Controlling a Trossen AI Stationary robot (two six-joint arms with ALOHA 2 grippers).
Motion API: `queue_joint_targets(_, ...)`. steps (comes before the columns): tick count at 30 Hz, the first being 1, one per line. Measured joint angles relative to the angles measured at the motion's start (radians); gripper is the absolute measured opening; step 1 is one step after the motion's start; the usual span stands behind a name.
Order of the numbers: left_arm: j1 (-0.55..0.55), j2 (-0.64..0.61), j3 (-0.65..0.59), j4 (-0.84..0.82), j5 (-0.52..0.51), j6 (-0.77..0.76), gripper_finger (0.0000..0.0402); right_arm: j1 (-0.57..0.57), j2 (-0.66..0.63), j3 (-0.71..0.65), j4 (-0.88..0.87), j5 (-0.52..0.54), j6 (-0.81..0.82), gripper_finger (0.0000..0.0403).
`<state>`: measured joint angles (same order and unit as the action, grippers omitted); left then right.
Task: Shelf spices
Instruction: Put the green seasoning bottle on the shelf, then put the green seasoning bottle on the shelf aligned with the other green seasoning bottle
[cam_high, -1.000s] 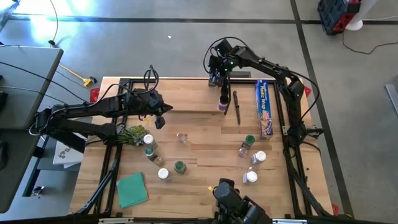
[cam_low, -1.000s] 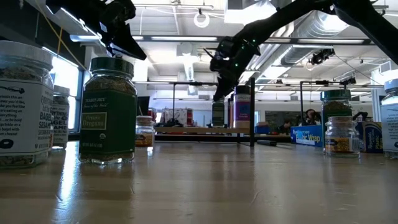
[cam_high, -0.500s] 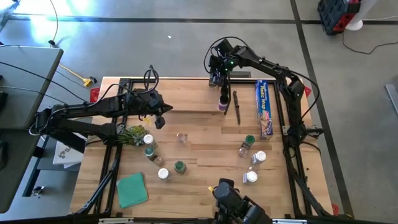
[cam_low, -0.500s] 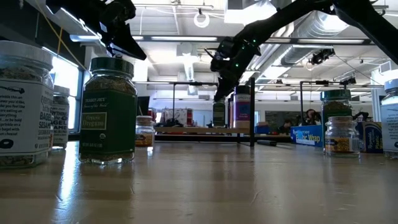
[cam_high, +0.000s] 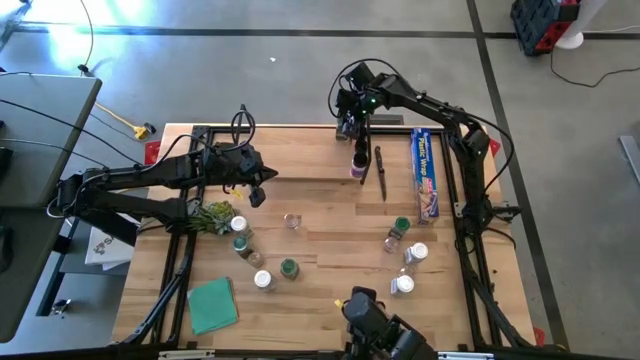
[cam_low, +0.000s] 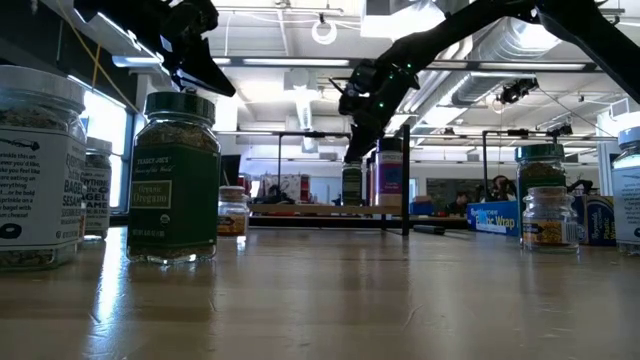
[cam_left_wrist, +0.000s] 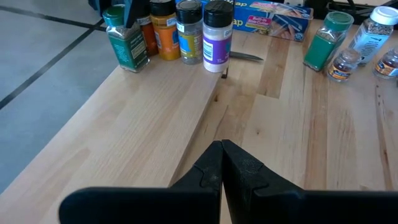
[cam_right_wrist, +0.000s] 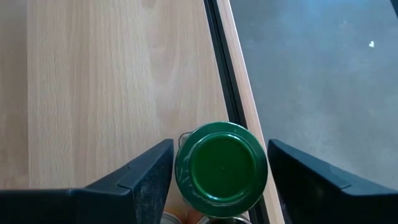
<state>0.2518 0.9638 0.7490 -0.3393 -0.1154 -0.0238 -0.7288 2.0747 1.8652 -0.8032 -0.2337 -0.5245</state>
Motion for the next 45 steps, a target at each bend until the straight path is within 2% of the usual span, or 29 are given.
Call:
queue_joint_targets(13, 0.000, 0.000, 0.000, 0.001, 0.000, -0.002, 0.0001, 0.001, -0.017, 0.000, 0.024, 0.002, -0.059, 0.0257)
queue_joint_targets(24, 0.000, 0.000, 0.000, 0.001, 0.000, -0.002, 0.0001, 0.016, -0.092, 0.000, 0.029, 0.006, -0.063, 0.0257)
queue_joint_targets(27, 0.000, 0.000, 0.000, 0.001, 0.000, -0.002, 0.0001, 0.045, -0.141, 0.000, 0.013, 0.046, -0.059, 0.0257)
queue_joint_targets(32, 0.000, 0.000, 0.000, 0.000, 0.001, -0.019, 0.0001, 0.160, -0.260, 0.000, -0.040, 0.155, -0.052, 0.0257)
queue_joint_targets(39, 0.000, 0.000, 0.000, -0.002, 0.027, -0.026, 0.0001, 0.415, -0.417, -0.016, -0.158, 0.161, 0.091, 0.0257)
queue_joint_targets(42, -0.004, 0.000, 0.000, -0.002, 0.027, -0.027, 0.0001, 0.532, -0.486, -0.120, -0.186, 0.172, 0.209, 0.0257)
queue_joint_targets(45, -0.012, 0.000, 0.000, -0.002, 0.027, -0.027, 0.0001, 0.642, -0.563, -0.296, -0.198, 0.233, 0.350, 0.0257)
